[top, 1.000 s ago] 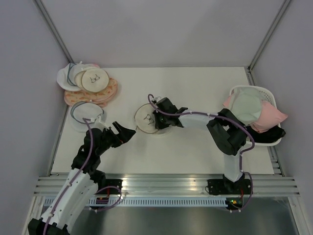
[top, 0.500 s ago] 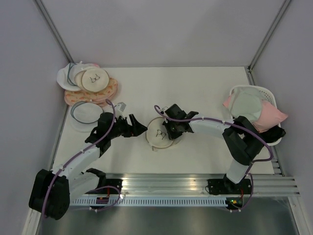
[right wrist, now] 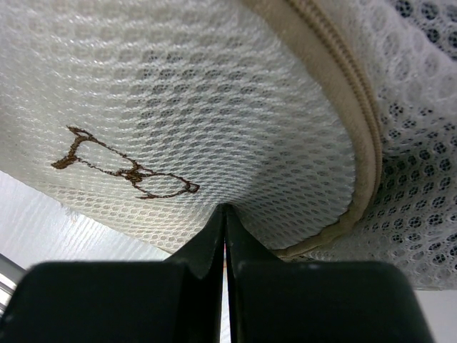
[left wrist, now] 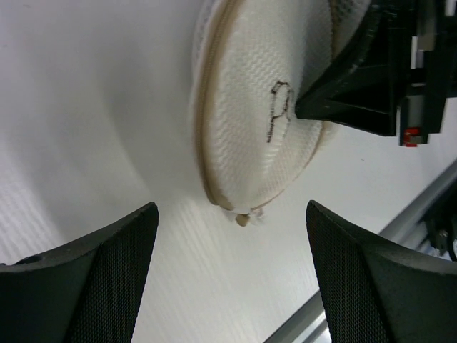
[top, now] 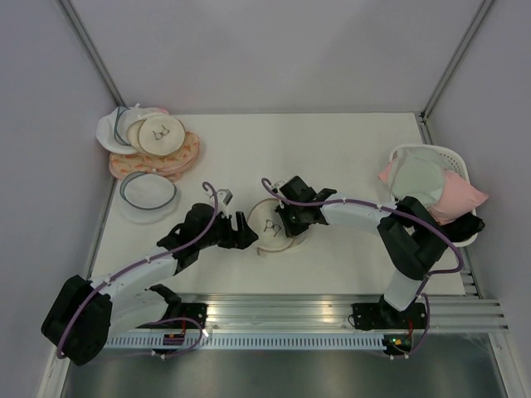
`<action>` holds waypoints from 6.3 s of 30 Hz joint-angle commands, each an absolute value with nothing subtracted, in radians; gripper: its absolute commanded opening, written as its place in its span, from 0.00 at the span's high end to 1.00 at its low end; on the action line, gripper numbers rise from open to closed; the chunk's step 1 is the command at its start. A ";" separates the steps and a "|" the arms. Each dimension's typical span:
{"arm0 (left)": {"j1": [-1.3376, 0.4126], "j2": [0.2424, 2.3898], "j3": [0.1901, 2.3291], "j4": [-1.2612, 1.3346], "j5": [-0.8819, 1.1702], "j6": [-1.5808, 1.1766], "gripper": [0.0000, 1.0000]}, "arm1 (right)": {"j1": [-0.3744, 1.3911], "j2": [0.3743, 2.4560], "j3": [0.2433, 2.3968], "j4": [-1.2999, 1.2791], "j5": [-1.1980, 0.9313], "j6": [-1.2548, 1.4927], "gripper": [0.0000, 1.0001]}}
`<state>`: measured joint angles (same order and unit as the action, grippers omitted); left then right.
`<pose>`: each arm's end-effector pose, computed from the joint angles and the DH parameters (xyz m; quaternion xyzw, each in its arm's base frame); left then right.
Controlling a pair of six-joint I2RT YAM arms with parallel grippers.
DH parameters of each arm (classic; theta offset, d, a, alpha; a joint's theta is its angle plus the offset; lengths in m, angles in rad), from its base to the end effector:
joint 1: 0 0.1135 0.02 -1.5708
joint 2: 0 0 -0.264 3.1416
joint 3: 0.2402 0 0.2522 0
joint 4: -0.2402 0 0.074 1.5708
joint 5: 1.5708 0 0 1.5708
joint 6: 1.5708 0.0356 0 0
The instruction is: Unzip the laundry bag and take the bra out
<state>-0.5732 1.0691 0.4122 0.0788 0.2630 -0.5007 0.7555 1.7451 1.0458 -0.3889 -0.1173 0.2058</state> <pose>0.1751 -0.1241 0.1837 0.0940 0.8689 -0.3406 0.3467 0.2465 0.2379 0.1649 -0.2766 0.9292 0.1608 0.1852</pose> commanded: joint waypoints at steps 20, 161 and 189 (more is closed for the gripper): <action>-0.666 1.186 0.245 0.640 0.146 -0.637 0.36 | 0.758 1.713 1.046 -0.359 -0.176 0.206 1.00; -0.758 1.134 0.641 0.259 -0.228 -0.670 0.17 | 0.953 1.305 0.767 -0.270 0.008 0.397 1.00; -0.863 0.824 0.169 0.442 -0.256 -1.308 0.00 | 0.956 1.425 0.811 0.015 -0.307 0.390 1.00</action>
<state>-0.8352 0.8330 0.1684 0.3096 -0.1955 -1.2388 0.9504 1.4158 0.7712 -0.0113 -0.2863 0.4042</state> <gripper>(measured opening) 0.993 0.022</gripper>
